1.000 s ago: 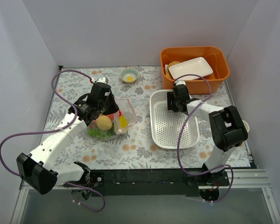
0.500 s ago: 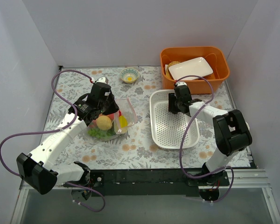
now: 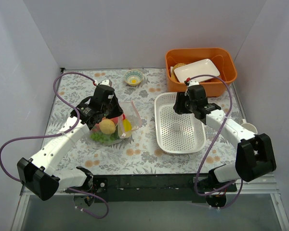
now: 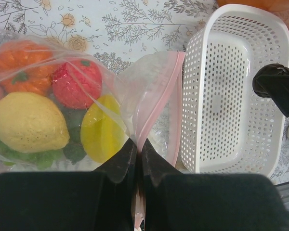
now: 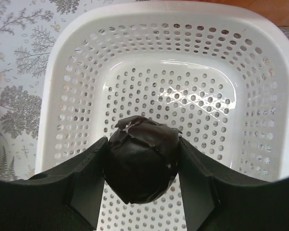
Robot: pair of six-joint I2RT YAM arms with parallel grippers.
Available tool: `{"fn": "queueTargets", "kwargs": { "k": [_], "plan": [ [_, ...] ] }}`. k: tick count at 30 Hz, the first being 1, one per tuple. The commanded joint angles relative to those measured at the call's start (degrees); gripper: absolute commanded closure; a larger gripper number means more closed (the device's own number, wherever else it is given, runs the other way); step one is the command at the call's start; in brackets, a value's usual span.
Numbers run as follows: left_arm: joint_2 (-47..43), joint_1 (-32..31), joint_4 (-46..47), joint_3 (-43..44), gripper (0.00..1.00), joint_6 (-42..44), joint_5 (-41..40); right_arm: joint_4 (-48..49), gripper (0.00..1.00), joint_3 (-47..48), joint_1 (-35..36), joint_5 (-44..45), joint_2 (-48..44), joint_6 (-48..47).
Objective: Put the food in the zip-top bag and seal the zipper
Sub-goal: Pick up the fake fruit from the bin, then place the fake fruit in the zipper food storage bag.
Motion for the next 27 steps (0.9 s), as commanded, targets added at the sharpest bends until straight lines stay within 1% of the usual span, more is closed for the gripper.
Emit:
{"fn": "queueTargets", "kwargs": {
  "k": [1, 2, 6, 11, 14, 15, 20, 21, 23, 27],
  "plan": [
    [-0.68, 0.04, 1.34, -0.35, 1.00, 0.07, 0.80, -2.80, 0.58, -0.12, -0.26, -4.09, -3.45, 1.95],
    [-0.68, 0.04, 1.43, -0.35, 1.00, -0.02, 0.98, -3.15, 0.58, -0.12, -0.17, -4.79, -3.71, 2.13],
    [-0.59, 0.04, 1.69, -0.53, 1.00, -0.02, 1.51, -4.21, 0.58, 0.41, 0.09, -12.17, -4.77, 3.79],
    [-0.50, -0.05, 1.69, -0.53, 1.00, 0.07, 1.77, -5.27, 0.59, 1.38, 2.28, -16.21, -6.00, 6.95],
    [-0.33, 0.04, 1.69, -0.62, 1.00, -0.02, 1.95, -4.31, 0.59, 1.38, 4.92, -17.71, -7.31, 9.41],
    [-0.33, 0.04, 1.69, -0.79, 1.00, -0.19, 2.12, -3.34, 0.58, 1.38, 6.93, -17.80, -7.93, 9.95],
    [-0.24, 0.04, 2.05, -1.32, 1.00, -0.20, 2.56, -1.32, 0.57, 5.06, 13.26, -17.19, -6.97, 12.14],
    [-0.15, 0.04, 1.96, -1.32, 1.00, -0.20, 2.56, -0.70, 0.57, 5.85, 15.54, -17.01, -5.92, 12.67],
    [-0.24, -0.05, 2.05, -1.15, 1.00, -0.11, 2.56, 0.88, 0.57, 8.05, 17.74, -16.84, -4.51, 12.94],
    [-0.06, -0.05, 1.96, -0.71, 1.00, -0.11, 2.74, 2.29, 0.57, 12.53, 22.49, -16.75, 1.89, 12.85]
  ]
}}
